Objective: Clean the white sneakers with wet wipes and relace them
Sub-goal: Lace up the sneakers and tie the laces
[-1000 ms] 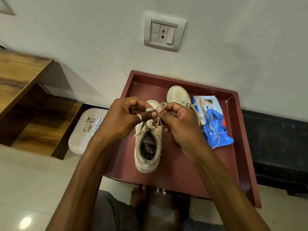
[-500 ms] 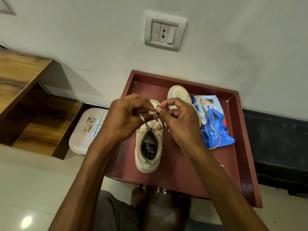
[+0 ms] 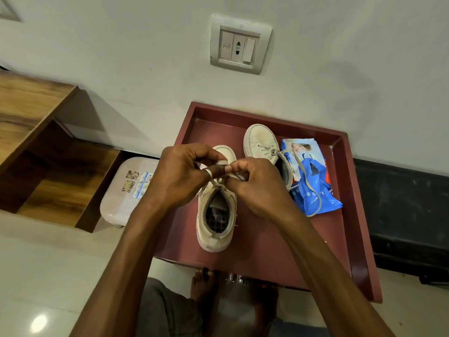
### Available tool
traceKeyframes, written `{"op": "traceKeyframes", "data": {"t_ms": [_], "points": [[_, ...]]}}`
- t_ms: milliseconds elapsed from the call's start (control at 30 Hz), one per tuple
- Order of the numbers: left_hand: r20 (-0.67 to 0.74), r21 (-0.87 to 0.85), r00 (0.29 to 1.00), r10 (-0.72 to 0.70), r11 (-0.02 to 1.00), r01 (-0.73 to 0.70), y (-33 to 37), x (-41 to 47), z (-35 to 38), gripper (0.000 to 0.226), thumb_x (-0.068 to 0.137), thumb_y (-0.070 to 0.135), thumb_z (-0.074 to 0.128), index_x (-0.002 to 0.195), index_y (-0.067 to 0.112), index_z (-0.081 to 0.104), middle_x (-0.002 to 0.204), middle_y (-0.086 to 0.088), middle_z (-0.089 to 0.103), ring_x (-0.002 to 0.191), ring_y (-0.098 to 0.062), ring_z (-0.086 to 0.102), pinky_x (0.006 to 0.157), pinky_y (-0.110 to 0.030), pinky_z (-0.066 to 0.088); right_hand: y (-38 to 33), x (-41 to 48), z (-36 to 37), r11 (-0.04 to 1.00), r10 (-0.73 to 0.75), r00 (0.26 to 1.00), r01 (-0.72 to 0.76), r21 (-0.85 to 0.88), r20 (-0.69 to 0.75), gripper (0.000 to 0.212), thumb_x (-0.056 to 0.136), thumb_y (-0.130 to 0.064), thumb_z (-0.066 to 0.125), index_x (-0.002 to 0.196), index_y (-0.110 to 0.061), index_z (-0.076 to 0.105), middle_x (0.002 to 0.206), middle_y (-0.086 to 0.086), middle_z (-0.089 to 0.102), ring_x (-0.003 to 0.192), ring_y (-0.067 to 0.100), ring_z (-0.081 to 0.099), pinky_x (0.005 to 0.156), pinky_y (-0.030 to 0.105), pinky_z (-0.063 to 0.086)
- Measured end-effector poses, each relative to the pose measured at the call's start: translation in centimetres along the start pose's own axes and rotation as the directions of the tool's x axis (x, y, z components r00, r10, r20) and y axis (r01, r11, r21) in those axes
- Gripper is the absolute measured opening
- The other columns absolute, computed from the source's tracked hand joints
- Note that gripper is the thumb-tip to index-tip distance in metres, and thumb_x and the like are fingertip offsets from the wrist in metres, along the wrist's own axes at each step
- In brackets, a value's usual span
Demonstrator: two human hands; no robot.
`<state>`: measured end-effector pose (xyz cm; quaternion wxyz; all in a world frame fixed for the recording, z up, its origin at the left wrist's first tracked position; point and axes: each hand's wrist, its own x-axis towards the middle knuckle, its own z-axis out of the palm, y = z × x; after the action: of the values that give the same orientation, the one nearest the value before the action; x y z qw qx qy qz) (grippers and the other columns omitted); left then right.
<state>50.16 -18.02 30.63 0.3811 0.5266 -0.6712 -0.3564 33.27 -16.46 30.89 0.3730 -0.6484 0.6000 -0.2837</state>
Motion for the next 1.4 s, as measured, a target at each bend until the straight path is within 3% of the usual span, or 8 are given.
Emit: {"op": "traceKeyframes", "data": {"t_ms": [100, 233, 367, 500, 700, 867, 1233, 1400], "points": [[0.031, 0.003, 0.999, -0.023, 1.000, 0.023, 0.12, 0.05, 0.06, 0.017, 0.081, 0.027, 0.082, 0.095, 0.017, 0.079, 0.087, 0.007, 0.077, 0.081, -0.006, 0.073, 0.078, -0.044, 0.060, 0.12, 0.04, -0.28, 0.999, 0.024, 0.998, -0.026, 0.037, 0.060, 0.014, 0.082, -0.016, 0.070, 0.081, -0.030, 0.070, 0.078, 0.004, 0.071, 0.073, 0.021, 0.067, 0.072, 0.047, 0.056], [0.017, -0.027, 0.998, -0.058, 0.998, 0.059, 0.30, 0.10, 0.07, 0.011, 0.084, 0.027, 0.081, 0.091, 0.020, 0.076, 0.078, 0.002, 0.077, 0.075, -0.019, 0.074, 0.074, -0.049, 0.059, 0.36, 0.00, -0.14, 0.995, 0.024, 0.994, -0.034, 0.089, 0.110, 0.018, 0.074, -0.018, 0.071, 0.092, -0.016, 0.070, 0.087, 0.011, 0.070, 0.084, 0.031, 0.067, 0.077, 0.055, 0.055], [0.034, -0.130, 0.987, -0.159, 0.978, 0.162, 0.23, 0.30, 0.04, 0.012, 0.087, 0.024, 0.079, 0.091, 0.014, 0.074, 0.077, -0.004, 0.077, 0.076, -0.028, 0.074, 0.079, -0.052, 0.059, 0.13, -0.08, 0.18, 0.999, -0.037, 0.999, 0.036, 0.025, 0.040, 0.016, 0.077, -0.032, 0.077, 0.077, -0.020, 0.066, 0.077, 0.000, 0.066, 0.073, 0.017, 0.065, 0.069, 0.046, 0.055], [0.054, -0.264, 0.966, -0.254, 0.929, 0.259, 0.19, 0.49, -0.07, 0.018, 0.087, 0.017, 0.079, 0.096, 0.002, 0.072, 0.083, -0.017, 0.076, 0.076, -0.024, 0.074, 0.084, -0.047, 0.059, -0.36, -0.26, 0.10, 0.991, -0.102, 0.994, 0.098, -0.086, -0.041, 0.025, 0.078, -0.037, 0.079, 0.067, -0.035, 0.057, 0.075, -0.013, 0.057, 0.067, 0.001, 0.055, 0.062, 0.024, 0.046], [0.044, -0.334, 0.942, -0.333, 0.884, 0.328, 0.09, 0.56, 0.05, 0.020, 0.084, 0.023, 0.082, 0.091, 0.005, 0.074, 0.085, -0.018, 0.077, 0.083, -0.031, 0.075, 0.095, -0.051, 0.058, -0.21, -0.10, 0.28, 0.974, -0.204, 0.947, 0.169, -0.153, -0.247, 0.029, 0.078, -0.042, 0.079, 0.098, -0.022, 0.072, 0.089, -0.011, 0.069, 0.077, -0.001, 0.063, 0.066, 0.009, 0.048], [0.075, -0.379, 0.935, -0.347, 0.858, 0.348, 0.18, 0.35, -0.09, 0.022, 0.079, 0.028, 0.081, 0.090, 0.010, 0.077, 0.089, -0.011, 0.079, 0.097, -0.029, 0.075, 0.100, -0.050, 0.056, -0.11, -0.03, 0.15, 0.946, -0.323, 0.887, 0.293, -0.139, -0.329, 0.011, 0.084, -0.025, 0.076, 0.091, -0.017, 0.077, 0.087, -0.008, 0.073, 0.083, 0.002, 0.065, 0.073, 0.018, 0.050], [0.078, -0.319, 0.903, -0.422, 0.847, 0.424, 0.05, 0.17, 0.13, 0.013, 0.087, 0.024, 0.078, 0.090, 0.012, 0.079, 0.092, -0.003, 0.079, 0.099, -0.021, 0.074, 0.099, -0.048, 0.055, 0.33, 0.10, 0.20, 0.982, -0.178, 0.927, 0.146, -0.119, -0.331, 0.008, 0.084, -0.026, 0.076, 0.082, -0.017, 0.075, 0.083, -0.011, 0.071, 0.081, 0.000, 0.063, 0.071, 0.017, 0.049], [0.065, -0.312, 0.890, -0.452, 0.838, 0.448, 0.10, 0.18, 0.25, 0.012, 0.086, 0.023, 0.078, 0.089, 0.012, 0.078, 0.092, -0.003, 0.079, 0.094, -0.017, 0.075, 0.089, -0.039, 0.055, 0.27, 0.04, 0.57, 0.986, -0.147, 0.930, 0.110, -0.125, -0.336, 0.010, 0.083, -0.027, 0.076, 0.082, -0.017, 0.075, 0.085, -0.011, 0.071, 0.082, 0.001, 0.063, 0.072, 0.016, 0.048]]}}
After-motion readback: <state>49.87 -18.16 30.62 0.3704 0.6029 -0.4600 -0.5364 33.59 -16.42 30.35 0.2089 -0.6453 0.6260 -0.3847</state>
